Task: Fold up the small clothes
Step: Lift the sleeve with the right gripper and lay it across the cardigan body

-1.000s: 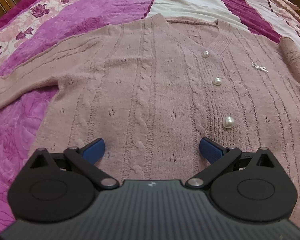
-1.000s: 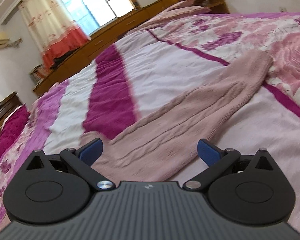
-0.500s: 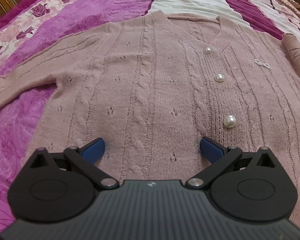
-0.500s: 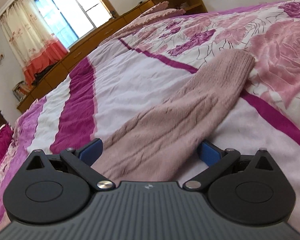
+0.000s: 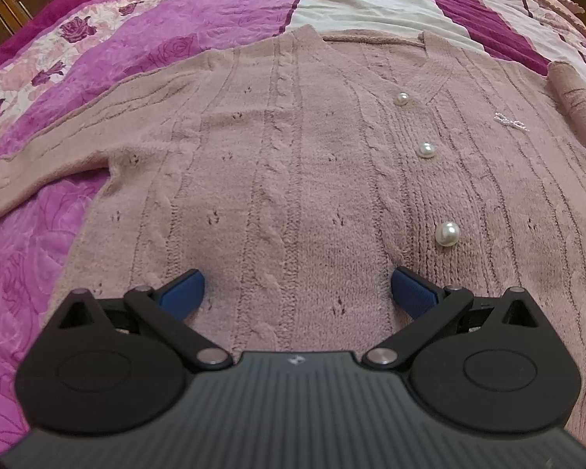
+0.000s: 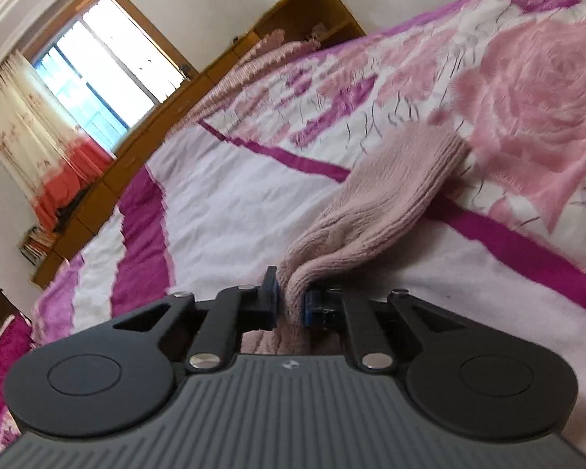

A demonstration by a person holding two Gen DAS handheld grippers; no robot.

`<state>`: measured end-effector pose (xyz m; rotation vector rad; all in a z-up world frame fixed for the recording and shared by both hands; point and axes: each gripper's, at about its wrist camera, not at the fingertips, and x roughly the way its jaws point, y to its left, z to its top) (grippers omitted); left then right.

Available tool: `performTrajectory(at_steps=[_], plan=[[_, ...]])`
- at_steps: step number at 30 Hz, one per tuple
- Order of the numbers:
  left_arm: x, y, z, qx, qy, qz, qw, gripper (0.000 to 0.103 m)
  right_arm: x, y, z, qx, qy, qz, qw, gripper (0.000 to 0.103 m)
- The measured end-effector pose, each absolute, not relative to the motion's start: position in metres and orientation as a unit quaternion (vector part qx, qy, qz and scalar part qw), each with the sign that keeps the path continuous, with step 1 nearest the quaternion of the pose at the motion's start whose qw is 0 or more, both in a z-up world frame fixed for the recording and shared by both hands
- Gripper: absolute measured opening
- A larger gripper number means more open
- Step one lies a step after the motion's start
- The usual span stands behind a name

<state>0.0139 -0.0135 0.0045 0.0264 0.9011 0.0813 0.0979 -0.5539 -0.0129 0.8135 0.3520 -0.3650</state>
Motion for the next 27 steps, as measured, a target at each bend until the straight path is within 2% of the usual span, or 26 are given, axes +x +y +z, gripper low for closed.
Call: performTrajectory(at_steps=[13, 22, 27], plan=[[0.008, -0.014, 0.003, 0.017, 0.420, 0.035, 0.907, 0.103, 0.029, -0.535, 0.063, 0.350, 0.076, -0.160, 0.920, 0.011], [0.009, -0.006, 0.014, 0.009, 0.424, 0.019, 0.906, 0.103, 0.008, -0.481, 0.110, 0.315, 0.060, -0.119, 0.940, 0.011], [0.004, 0.001, 0.031, 0.024, 0.402, 0.014, 0.915, 0.103, 0.013, -0.434, 0.125, 0.298, 0.066, -0.091, 0.948, 0.011]])
